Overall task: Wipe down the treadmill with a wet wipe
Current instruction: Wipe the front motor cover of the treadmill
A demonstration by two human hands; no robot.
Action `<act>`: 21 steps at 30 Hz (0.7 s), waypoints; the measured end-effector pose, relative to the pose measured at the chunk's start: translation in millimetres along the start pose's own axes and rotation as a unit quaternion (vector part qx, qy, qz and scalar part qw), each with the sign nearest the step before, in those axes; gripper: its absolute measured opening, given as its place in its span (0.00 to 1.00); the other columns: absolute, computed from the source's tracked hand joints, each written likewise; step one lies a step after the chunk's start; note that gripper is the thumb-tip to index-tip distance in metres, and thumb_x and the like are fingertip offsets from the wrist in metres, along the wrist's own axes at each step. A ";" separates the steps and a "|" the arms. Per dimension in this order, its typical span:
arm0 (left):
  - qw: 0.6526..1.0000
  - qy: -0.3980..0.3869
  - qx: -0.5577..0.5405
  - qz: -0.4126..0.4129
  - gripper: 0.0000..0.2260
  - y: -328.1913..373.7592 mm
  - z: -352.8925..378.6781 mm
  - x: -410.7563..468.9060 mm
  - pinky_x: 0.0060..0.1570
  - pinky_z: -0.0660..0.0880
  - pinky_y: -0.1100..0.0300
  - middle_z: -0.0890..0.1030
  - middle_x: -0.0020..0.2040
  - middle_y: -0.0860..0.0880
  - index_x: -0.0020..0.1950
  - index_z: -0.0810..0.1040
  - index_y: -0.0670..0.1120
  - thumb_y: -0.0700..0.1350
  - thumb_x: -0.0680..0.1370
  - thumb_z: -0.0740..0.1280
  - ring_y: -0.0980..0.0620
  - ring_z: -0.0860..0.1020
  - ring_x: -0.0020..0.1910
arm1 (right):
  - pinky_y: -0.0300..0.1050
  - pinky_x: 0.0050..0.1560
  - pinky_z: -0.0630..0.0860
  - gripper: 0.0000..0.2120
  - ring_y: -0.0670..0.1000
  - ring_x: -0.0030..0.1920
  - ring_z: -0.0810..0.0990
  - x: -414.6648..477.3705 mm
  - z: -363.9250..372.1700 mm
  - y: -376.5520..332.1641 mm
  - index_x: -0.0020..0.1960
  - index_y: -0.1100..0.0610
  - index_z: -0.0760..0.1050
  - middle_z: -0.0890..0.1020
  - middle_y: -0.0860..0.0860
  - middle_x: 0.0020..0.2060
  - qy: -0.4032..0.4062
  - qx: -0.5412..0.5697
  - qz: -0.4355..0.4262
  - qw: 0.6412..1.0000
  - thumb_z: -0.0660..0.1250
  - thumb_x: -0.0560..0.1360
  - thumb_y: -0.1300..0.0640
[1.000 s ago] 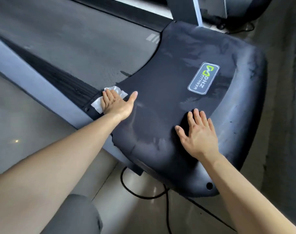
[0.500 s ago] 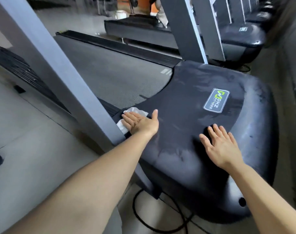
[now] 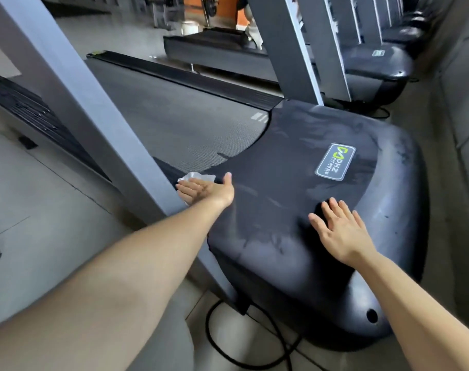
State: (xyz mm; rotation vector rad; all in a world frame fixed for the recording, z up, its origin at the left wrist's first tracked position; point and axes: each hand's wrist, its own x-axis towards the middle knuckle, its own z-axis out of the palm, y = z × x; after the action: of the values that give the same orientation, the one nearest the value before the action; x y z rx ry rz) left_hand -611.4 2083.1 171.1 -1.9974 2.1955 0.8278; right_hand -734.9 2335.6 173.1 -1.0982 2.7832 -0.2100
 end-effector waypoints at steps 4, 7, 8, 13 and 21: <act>0.998 0.024 0.042 -0.048 0.40 9.3 -22.9 22.6 0.80 0.52 0.42 0.57 0.81 0.37 0.83 0.59 0.45 0.71 0.80 0.50 0.36 0.54 0.81 | 0.51 0.80 0.42 0.33 0.51 0.82 0.45 6.2 7.6 6.2 0.82 0.56 0.55 0.52 0.51 0.83 -0.006 0.009 -0.003 1.000 0.46 0.84 0.37; 0.998 0.022 0.046 -0.046 0.45 8.5 -9.1 13.2 0.80 0.45 0.42 0.49 0.82 0.32 0.83 0.51 0.37 0.72 0.80 0.48 0.34 0.47 0.82 | 0.52 0.80 0.42 0.34 0.51 0.82 0.45 6.6 11.8 8.9 0.82 0.56 0.55 0.52 0.51 0.83 0.002 0.011 -0.003 1.000 0.45 0.84 0.36; 0.999 0.015 0.035 -0.030 0.48 6.4 2.3 6.4 0.79 0.40 0.42 0.43 0.82 0.32 0.82 0.44 0.35 0.72 0.80 0.47 0.35 0.41 0.82 | 0.52 0.80 0.42 0.34 0.51 0.82 0.45 7.0 13.2 9.0 0.82 0.56 0.55 0.52 0.52 0.83 0.009 0.007 -0.004 1.000 0.44 0.84 0.36; 0.977 0.074 0.021 0.198 0.47 -38.4 80.5 -93.4 0.80 0.39 0.42 0.39 0.82 0.32 0.82 0.42 0.34 0.72 0.80 0.45 0.38 0.37 0.82 | 0.53 0.80 0.44 0.31 0.53 0.82 0.47 9.8 8.4 9.7 0.80 0.56 0.60 0.54 0.53 0.82 -0.004 0.024 -0.005 1.000 0.45 0.85 0.39; 0.841 0.157 0.142 0.497 0.45 -114.9 89.7 -87.8 0.81 0.50 0.44 0.41 0.84 0.41 0.83 0.44 0.38 0.73 0.81 0.44 0.45 0.41 0.83 | 0.56 0.77 0.59 0.32 0.61 0.78 0.62 -82.9 6.9 54.8 0.76 0.66 0.66 0.67 0.63 0.77 0.182 0.134 0.088 0.970 0.51 0.84 0.42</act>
State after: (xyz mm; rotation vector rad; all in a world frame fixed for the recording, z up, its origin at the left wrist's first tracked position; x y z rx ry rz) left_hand -517.0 2198.6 89.3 -0.7842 3.3046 0.1315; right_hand -710.2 2431.6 163.1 -0.8100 3.0184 -0.8148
